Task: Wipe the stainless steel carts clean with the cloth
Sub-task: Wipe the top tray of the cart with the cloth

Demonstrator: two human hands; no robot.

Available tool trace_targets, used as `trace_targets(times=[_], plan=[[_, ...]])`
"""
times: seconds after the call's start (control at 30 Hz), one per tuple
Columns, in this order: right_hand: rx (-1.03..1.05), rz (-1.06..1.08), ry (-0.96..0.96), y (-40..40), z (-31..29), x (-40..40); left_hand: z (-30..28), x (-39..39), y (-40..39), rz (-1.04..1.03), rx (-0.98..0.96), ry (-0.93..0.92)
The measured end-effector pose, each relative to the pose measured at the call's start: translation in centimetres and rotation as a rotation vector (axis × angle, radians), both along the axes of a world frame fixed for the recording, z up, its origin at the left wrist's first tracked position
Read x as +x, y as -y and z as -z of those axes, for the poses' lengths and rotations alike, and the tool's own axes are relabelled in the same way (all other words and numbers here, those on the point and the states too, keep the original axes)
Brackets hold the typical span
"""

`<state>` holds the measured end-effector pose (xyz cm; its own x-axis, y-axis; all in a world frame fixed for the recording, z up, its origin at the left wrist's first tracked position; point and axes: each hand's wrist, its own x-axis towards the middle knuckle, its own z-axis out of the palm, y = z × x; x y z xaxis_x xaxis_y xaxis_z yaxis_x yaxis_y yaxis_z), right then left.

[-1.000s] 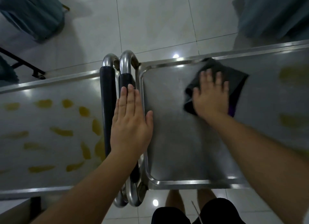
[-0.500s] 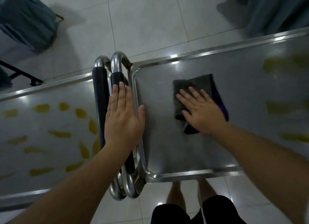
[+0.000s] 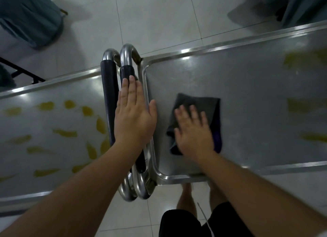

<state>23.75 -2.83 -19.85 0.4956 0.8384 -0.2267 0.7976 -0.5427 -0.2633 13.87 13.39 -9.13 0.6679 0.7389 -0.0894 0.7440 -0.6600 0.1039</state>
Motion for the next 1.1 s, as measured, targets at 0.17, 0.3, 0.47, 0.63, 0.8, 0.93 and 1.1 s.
trace_targets(times=[0.17,0.3,0.47,0.63,0.8,0.93,1.1], plan=[[0.061,-0.277,-0.057,-1.7,0.5,-6.4,0.0,0.0,0.0,0.006,0.021,-0.037],[0.061,-0.338,0.001,3.2,1.5,-1.6,-0.1,0.1,0.0,0.013,0.015,-0.043],[-0.028,-0.069,0.111,14.6,1.8,8.1,-0.3,0.1,0.0,0.006,0.005,-0.04],[-0.112,0.288,0.087,17.4,1.1,9.2,-0.3,0.1,0.0,0.002,-0.003,-0.029],[-0.026,0.321,0.059,10.4,1.1,-1.9,-0.2,0.1,0.1,0.01,0.008,-0.033],[0.089,-0.09,-0.069,5.5,1.2,-11.4,-0.3,0.1,0.0,0.015,0.023,-0.043],[0.106,-0.235,-0.064,4.9,1.3,-10.9,-0.6,0.0,0.1,0.039,0.011,-0.045]])
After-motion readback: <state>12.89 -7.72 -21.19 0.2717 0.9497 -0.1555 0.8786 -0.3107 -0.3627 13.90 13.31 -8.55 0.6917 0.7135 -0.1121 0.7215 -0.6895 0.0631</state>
